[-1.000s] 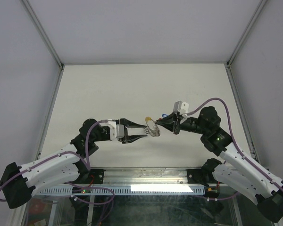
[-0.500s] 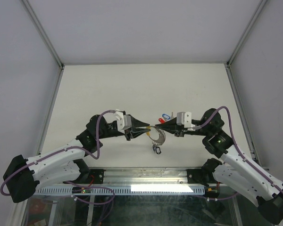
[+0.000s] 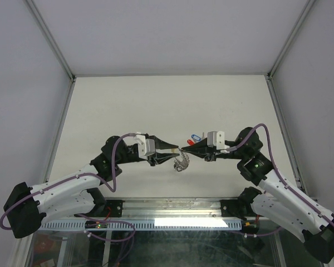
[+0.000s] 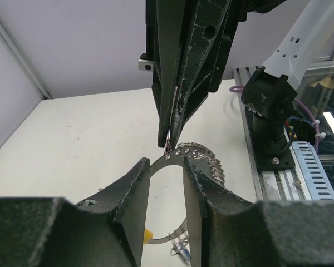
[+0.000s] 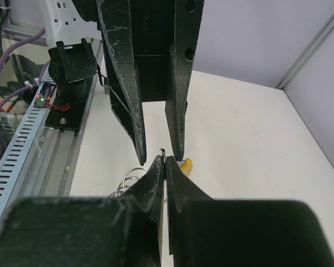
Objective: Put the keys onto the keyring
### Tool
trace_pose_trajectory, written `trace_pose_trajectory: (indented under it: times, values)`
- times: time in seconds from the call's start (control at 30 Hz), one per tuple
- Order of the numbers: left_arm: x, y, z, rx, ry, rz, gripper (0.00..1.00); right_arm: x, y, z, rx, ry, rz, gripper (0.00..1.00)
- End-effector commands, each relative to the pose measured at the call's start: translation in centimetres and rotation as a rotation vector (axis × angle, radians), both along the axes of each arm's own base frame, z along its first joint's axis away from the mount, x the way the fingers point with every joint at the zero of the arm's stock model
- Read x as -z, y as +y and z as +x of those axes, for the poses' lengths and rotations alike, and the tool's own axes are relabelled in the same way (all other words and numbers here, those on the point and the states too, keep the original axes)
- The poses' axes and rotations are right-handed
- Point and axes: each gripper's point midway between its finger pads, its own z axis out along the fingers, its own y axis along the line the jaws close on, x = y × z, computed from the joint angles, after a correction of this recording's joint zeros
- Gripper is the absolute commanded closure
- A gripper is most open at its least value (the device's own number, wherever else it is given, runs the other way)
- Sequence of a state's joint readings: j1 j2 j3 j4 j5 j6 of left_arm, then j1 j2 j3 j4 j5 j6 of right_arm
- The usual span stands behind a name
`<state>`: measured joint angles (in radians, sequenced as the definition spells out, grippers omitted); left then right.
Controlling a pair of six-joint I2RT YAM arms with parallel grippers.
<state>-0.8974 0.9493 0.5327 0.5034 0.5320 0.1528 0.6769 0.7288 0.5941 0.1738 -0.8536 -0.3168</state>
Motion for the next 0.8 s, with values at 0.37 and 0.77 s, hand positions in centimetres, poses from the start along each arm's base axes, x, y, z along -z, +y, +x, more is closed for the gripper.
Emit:
trace_pose_trajectory:
  times: [0.37, 0.77]
  values:
    - [-3.2, -1.2, -0.2, 0.028, -0.138, -0.021, 0.87, -2.0, 0.6, -0.2, -0.021, -0.057, 0.057, 1.0]
    - [-3.0, -1.4, 0.4, -0.003, -0.14, 0.003, 1.0, -1.7, 0.5, -0.5, -0.029, -0.057, 0.045, 1.0]
